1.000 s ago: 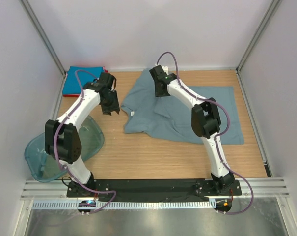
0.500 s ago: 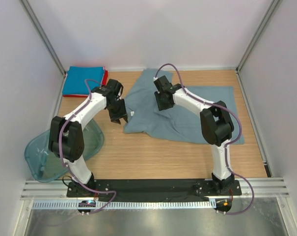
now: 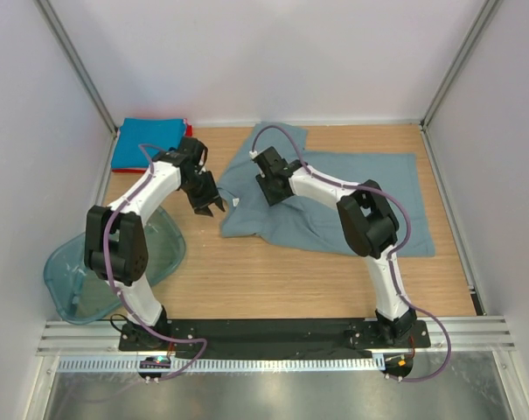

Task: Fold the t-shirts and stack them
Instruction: Fold the tshirt

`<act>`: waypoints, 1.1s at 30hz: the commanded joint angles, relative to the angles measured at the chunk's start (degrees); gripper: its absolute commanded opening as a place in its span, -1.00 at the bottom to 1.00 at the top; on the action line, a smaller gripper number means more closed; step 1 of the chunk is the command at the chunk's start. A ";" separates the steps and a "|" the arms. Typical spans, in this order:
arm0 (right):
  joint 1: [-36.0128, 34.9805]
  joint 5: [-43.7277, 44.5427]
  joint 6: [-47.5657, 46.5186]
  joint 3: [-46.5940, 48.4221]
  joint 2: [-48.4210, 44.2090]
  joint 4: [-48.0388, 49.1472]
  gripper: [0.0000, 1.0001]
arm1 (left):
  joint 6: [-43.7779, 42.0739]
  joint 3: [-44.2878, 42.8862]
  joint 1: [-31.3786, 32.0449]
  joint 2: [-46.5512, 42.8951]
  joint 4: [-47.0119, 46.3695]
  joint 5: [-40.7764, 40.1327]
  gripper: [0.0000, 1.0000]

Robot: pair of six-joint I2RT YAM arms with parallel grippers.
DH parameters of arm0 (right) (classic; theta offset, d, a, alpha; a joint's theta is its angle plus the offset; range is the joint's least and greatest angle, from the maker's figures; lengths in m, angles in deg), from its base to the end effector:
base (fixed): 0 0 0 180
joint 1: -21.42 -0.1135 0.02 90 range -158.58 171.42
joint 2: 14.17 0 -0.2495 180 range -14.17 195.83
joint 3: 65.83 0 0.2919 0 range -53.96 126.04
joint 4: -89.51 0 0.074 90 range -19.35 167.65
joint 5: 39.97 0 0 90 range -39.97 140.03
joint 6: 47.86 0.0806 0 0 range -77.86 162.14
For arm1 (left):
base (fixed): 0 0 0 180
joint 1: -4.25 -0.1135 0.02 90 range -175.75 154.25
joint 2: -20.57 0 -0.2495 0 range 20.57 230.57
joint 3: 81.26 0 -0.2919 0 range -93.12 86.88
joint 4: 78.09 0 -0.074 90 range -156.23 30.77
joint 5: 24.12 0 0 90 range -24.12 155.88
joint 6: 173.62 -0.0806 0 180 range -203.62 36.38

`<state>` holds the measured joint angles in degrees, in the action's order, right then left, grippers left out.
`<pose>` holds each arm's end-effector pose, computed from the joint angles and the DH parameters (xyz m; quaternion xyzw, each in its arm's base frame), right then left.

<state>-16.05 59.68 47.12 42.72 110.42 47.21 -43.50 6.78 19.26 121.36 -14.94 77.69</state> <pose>0.4231 0.3073 0.1076 -0.2462 0.9268 0.0230 0.2827 0.3844 -0.1202 0.1684 -0.1978 0.9624 -0.1622 0.0911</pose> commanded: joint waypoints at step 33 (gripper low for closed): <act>9.26 12.06 7.06 0.70 -4.01 3.45 -0.98 | -10.85 -7.88 6.79 4.06 6.80 -11.19 -0.15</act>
<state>-8.05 71.51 51.42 44.60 110.21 48.15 -52.84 1.45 25.09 125.08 -10.17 69.47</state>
